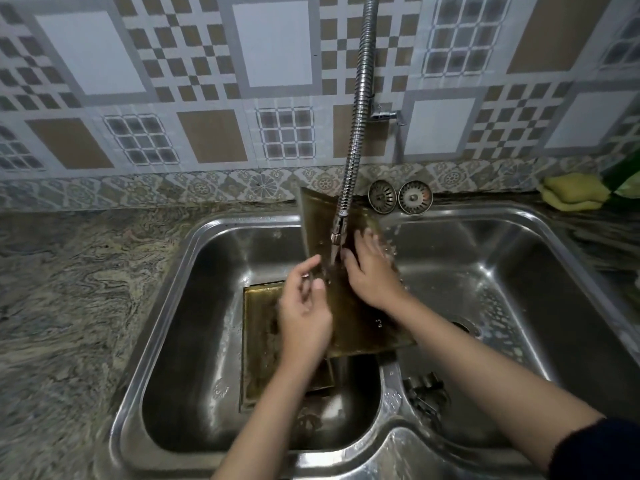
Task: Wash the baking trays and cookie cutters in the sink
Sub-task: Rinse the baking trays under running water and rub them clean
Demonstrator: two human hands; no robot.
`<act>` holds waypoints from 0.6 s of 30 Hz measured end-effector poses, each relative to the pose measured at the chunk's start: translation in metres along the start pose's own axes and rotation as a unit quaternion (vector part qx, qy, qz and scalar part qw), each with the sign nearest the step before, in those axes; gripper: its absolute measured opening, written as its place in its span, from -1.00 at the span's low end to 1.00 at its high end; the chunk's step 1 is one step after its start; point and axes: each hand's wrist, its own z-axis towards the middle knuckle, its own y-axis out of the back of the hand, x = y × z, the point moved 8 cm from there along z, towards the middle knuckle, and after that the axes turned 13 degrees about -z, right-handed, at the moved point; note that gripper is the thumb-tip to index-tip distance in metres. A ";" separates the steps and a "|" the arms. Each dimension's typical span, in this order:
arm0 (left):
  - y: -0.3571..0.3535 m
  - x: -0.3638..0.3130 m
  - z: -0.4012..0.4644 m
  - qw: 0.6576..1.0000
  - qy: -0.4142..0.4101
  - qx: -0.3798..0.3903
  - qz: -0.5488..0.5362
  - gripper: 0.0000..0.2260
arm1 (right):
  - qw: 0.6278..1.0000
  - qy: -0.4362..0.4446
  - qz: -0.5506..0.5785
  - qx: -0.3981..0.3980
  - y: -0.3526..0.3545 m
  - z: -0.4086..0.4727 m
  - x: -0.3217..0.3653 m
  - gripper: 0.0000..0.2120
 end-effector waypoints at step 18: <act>0.018 0.023 0.008 0.990 0.104 -0.086 -0.040 -0.74 | 0.964 0.233 -0.082 0.093 -0.013 -0.036 0.021 -0.51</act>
